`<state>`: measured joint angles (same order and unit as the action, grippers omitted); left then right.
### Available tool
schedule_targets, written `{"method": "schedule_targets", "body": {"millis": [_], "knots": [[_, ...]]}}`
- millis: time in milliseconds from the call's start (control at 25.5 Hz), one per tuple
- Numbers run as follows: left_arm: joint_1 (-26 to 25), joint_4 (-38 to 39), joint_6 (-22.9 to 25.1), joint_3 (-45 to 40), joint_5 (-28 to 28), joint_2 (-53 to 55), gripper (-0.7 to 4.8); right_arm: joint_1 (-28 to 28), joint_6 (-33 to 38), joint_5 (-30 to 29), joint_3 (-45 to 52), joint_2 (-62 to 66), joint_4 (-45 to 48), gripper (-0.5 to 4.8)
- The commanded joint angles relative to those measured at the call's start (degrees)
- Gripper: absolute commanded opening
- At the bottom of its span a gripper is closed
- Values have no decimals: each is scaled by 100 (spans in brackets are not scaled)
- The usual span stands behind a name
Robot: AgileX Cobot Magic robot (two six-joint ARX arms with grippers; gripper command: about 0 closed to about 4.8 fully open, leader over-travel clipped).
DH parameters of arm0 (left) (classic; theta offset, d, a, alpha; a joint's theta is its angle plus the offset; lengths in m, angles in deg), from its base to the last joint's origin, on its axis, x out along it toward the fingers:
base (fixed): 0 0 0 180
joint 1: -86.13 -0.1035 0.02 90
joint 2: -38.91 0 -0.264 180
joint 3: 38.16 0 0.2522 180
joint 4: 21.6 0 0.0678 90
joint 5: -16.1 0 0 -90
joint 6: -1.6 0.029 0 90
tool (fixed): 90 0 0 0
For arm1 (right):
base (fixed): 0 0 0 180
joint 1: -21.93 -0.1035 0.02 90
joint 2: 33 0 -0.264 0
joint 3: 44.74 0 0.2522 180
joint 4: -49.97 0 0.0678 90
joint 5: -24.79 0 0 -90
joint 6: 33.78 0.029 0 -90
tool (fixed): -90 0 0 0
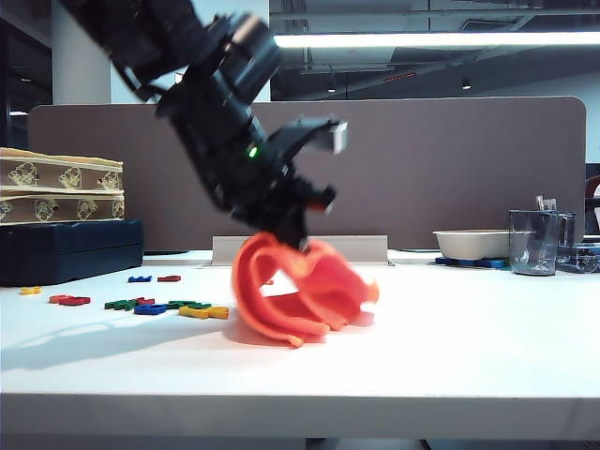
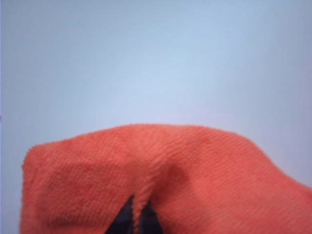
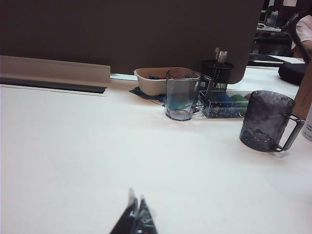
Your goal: Use an orange cloth to wipe the letter magnets on the table away for a distance.
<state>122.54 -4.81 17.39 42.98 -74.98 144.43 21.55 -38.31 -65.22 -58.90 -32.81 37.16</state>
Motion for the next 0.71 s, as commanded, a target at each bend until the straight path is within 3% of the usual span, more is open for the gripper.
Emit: {"method": "schedule_targets", "body": {"millis": [39, 471, 706], "knots": [[-44, -566, -63, -455, -79, -26, -6, 4, 7, 4, 44, -20, 57, -5], [-175, -1368, -275, -1287, -168, -24, -6, 4, 7, 4, 44, -20, 57, -5], [-835, -1523, -289, -1617, -173, -24, -6, 4, 7, 4, 44, -20, 57, -5]]}}
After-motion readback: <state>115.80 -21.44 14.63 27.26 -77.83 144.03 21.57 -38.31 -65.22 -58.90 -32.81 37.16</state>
